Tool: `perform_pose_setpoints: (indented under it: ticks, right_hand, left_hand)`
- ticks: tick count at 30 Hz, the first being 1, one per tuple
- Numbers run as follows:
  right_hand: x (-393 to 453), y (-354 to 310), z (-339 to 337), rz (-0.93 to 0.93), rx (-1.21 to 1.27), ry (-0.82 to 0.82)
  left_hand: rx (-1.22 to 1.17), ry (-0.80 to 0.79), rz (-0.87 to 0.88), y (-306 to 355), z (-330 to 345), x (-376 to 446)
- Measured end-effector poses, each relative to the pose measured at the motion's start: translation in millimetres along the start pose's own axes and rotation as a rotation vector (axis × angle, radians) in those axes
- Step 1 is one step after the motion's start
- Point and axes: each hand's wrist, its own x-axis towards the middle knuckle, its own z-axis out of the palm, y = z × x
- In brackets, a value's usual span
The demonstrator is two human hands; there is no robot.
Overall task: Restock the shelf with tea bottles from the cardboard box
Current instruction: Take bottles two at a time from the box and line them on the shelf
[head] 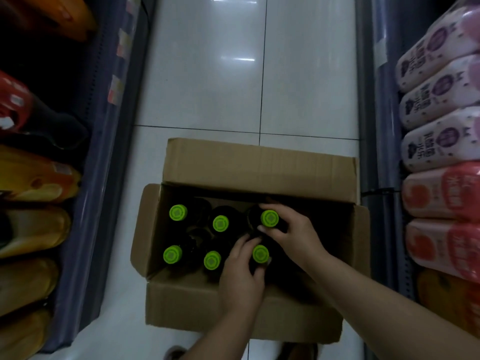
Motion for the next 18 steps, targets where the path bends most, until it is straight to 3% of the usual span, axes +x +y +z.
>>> perform_pose_setpoints:
  ticks: [7,13,18]
  right_hand:
    - [-46,-44,-58,-0.103,0.026,0.088]
    - [-95,-121,-113,-0.157,0.282,0.293]
    - [-150,-176,-151,-0.235,0.312,0.425]
  left_hand:
    - [-0.237,0.044,0.117,40,-45,-20]
    - [-0.236,-0.008,0.253,108,-103,-49]
    - [-0.206,-0.025,0.395,175,-155,-79]
